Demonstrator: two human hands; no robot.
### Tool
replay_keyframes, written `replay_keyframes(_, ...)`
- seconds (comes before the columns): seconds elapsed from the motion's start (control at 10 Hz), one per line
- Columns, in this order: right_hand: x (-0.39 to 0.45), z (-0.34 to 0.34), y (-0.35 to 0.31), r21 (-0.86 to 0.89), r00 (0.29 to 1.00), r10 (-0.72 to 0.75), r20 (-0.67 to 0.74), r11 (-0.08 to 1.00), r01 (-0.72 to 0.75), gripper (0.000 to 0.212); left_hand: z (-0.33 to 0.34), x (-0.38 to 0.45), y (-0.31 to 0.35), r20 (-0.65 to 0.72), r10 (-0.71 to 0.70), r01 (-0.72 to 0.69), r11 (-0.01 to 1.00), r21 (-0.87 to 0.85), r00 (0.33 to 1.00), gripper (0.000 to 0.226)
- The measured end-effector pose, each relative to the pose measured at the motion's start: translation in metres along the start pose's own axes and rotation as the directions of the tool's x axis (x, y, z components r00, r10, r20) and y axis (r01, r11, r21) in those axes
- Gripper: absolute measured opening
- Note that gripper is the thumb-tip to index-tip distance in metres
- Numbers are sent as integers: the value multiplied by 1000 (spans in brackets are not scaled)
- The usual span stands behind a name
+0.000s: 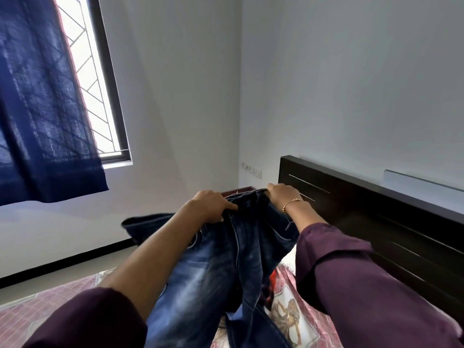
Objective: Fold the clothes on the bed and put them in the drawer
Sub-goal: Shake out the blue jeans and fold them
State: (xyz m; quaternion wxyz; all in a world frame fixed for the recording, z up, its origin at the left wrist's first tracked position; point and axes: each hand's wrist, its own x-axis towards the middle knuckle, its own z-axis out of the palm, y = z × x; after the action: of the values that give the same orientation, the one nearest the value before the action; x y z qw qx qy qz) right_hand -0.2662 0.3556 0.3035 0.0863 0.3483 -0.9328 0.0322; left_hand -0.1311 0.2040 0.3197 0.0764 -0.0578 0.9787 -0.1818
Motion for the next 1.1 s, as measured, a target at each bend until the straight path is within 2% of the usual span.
replay_keyframes(0.1,-4,0,-14,1,1000,-11,27,1000,11,35,0,6,-1,148,-34,52,991,-123,988,60)
replay_keyframes(0.2,-6,1,-21,83,998,14,58,996,-19,38,3,8,-3,129,-80,110,962,-251,988,57)
replay_keyframes(0.3,-5,-6,-27,300,989,32,144,951,-75,44,9,9,-4,1,-356,290,760,-581,934,49)
replay_keyframes(0.4,-5,-16,-33,362,980,-35,196,931,-40,49,11,10,-4,37,-564,346,452,-822,825,42)
replay_keyframes(0.5,-17,-31,-49,415,963,-132,236,910,23,58,4,13,-8,144,-678,211,16,-977,721,37)
replay_keyframes(0.6,-28,-40,-57,589,964,-184,190,808,38,58,-10,11,-8,171,-703,63,-178,-982,690,36)
replay_keyframes(0.7,-47,-51,-68,760,977,-212,40,640,108,51,-43,-15,-2,280,-725,-99,-432,-897,630,37)
replay_keyframes(0.8,-55,-50,-70,715,975,-211,-69,671,196,38,-44,-18,-3,302,-731,-138,-475,-869,612,38)
replay_keyframes(0.9,-68,-45,-69,760,983,-178,-36,634,143,14,-47,-18,1,356,-763,-202,-528,-825,539,36)
replay_keyframes(1.0,-83,-45,-68,811,981,-181,63,582,55,37,-43,-18,3,378,-789,-218,-527,-821,485,34)
replay_keyframes(1.1,-96,-42,-64,595,960,-215,180,801,68,81,-48,-34,7,320,-796,-158,-455,-877,514,32)
